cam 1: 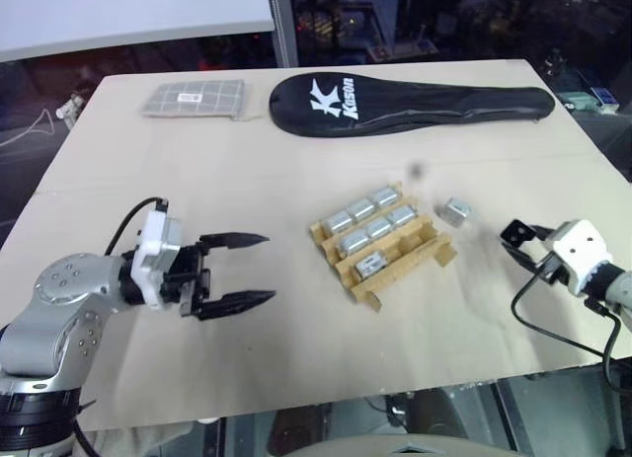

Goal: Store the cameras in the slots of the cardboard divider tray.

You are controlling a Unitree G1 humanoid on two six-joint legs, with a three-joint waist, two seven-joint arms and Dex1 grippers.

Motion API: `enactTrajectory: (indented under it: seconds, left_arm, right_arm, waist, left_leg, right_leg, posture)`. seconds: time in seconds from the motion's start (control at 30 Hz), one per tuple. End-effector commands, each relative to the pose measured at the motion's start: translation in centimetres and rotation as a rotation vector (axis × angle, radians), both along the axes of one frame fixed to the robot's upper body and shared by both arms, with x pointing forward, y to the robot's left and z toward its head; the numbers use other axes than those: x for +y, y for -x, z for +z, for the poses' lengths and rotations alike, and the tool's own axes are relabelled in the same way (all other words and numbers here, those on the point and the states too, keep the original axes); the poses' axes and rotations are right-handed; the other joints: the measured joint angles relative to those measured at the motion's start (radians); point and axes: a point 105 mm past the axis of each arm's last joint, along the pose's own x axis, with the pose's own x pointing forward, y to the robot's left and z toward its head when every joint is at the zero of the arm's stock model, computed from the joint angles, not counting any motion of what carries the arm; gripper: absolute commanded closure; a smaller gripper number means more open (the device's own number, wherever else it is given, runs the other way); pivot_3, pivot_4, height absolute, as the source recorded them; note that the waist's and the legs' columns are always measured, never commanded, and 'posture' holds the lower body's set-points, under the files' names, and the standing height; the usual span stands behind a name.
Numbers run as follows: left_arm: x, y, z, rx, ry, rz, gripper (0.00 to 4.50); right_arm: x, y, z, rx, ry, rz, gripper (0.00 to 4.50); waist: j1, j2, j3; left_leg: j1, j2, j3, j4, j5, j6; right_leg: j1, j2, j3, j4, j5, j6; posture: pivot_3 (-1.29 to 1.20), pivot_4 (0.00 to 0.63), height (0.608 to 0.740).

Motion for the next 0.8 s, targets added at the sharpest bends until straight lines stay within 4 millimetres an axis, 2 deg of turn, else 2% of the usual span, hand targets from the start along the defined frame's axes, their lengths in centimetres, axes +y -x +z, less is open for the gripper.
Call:
enactTrajectory:
  seconds: [0.03, 0.2, 0.33, 0.43, 0.63, 0.7, 0.8]
  left_arm:
    - [-1.1, -0.9, 1.0, 0.009, 0.064, 0.014, 0.00]
    - [-3.5, -3.5, 1.8, 0.030, 0.147, 0.077, 0.00]
    - [-6.2, -4.3, 1.9, 0.021, 0.177, 0.069, 0.00]
    - [-7.9, -5.1, 1.9, 0.018, 0.197, 0.093, 0.00]
    - [-10.3, -5.3, 2.3, 0.071, 0.282, 0.066, 0.00]
    - [-11.3, -4.7, 2.2, 0.110, 0.317, 0.039, 0.00]
    - [-11.6, -4.5, 1.8, 0.126, 0.321, 0.048, 0.00]
  right_arm:
    - [4.2, -0.3, 3.9, -0.233, 0.164, 0.234, 2.62]
    - [10.0, -1.4, 6.6, -0.474, 0.286, 0.488, 2.62]
    - [13.9, -1.5, 7.0, -0.587, 0.318, 0.645, 2.62]
    - [15.9, -1.5, 7.1, -0.641, 0.320, 0.714, 2.62]
    - [18.5, -0.8, 7.2, -0.712, 0.304, 0.799, 2.62]
    - [19.1, -0.3, 7.3, -0.742, 0.292, 0.832, 2.62]
    - [19.6, 0.0, 7.4, -0.762, 0.284, 0.850, 2.62]
  waist:
    - [-0.007, 0.000, 0.000]
    - [-0.017, -0.001, 0.001]
    - [-0.017, -0.002, 0.001]
    - [-0.015, -0.002, 0.001]
    - [-0.016, -0.002, 0.001]
    - [-0.016, -0.002, 0.001]
    - [-0.017, -0.002, 0.001]
  left_leg:
    - [0.000, 0.000, 0.000, 0.000, 0.000, 0.000]
    - [-0.001, 0.000, -0.001, 0.000, 0.000, 0.000]
    - [-0.001, 0.000, -0.001, 0.000, 0.000, 0.000]
    - [-0.002, -0.001, -0.001, 0.000, 0.000, 0.000]
    - [-0.002, -0.001, -0.001, 0.001, 0.000, 0.000]
    - [-0.002, -0.001, -0.002, 0.001, 0.000, 0.000]
    - [-0.002, -0.001, -0.001, 0.001, 0.000, 0.000]
  right_leg:
    - [0.000, 0.000, 0.000, 0.000, 0.000, 0.000]
    - [0.000, 0.000, 0.000, 0.000, 0.001, 0.001]
    - [0.000, 0.000, 0.000, -0.001, 0.005, 0.000]
    - [0.000, 0.000, 0.000, -0.001, 0.005, 0.000]
    - [0.000, 0.000, 0.000, -0.001, 0.005, 0.000]
    - [0.000, 0.000, 0.000, 0.000, 0.005, 0.000]
    - [0.000, 0.000, 0.001, 0.000, 0.005, 0.000]
  posture:
    - [0.00, 0.150, 0.740]
    - [0.00, 0.150, 0.740]
    - [0.00, 0.150, 0.740]
    - [0.00, 0.150, 0.740]
    - [0.00, 0.150, 0.740]
    - [0.00, 0.150, 0.740]
    - [0.00, 0.150, 0.740]
